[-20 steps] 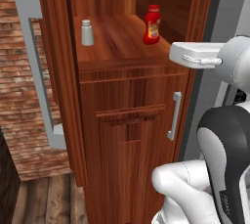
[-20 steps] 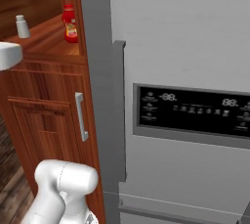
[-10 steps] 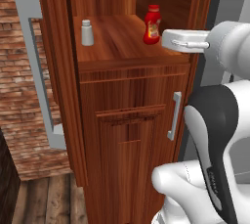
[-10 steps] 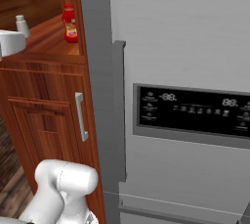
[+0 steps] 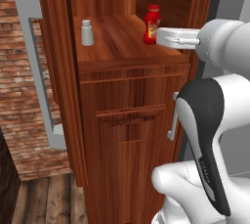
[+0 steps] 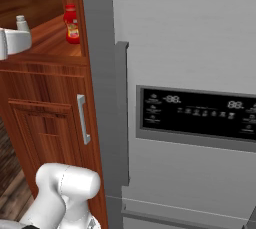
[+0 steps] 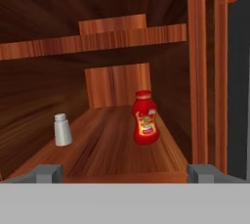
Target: Collect the turmeric, ketchup, and shaker from the cabinet and place them next to the stove.
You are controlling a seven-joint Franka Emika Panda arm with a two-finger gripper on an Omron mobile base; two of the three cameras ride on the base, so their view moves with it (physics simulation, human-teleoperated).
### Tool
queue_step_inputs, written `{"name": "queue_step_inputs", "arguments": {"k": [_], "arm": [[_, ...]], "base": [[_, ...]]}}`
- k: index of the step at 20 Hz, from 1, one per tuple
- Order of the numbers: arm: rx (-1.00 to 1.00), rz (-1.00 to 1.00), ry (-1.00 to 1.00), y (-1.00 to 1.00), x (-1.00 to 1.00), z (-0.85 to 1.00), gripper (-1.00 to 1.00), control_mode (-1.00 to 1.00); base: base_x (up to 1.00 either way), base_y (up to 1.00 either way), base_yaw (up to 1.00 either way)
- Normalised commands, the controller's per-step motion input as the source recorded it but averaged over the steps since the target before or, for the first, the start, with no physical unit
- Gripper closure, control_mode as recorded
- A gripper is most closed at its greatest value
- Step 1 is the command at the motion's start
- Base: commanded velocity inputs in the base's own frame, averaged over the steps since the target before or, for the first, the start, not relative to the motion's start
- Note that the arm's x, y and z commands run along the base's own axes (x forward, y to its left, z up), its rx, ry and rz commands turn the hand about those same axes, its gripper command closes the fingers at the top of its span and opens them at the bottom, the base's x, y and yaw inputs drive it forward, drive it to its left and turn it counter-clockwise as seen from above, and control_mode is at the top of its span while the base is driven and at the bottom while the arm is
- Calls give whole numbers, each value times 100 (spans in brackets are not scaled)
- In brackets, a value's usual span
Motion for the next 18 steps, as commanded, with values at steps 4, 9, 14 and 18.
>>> {"name": "queue_step_inputs", "arguments": {"k": [4, 9, 14, 18], "arm": [[0, 0, 0, -8, 11, -10, -100, -100], [0, 0, 0, -12, 6, -15, -100, -100], [0, 0, 0, -6, 3, -13, -100, -100], [0, 0, 0, -1, 3, -6, -100, -100]], "base": [[0, 0, 0], [0, 0, 0], [0, 0, 0], [0, 0, 0]]}}
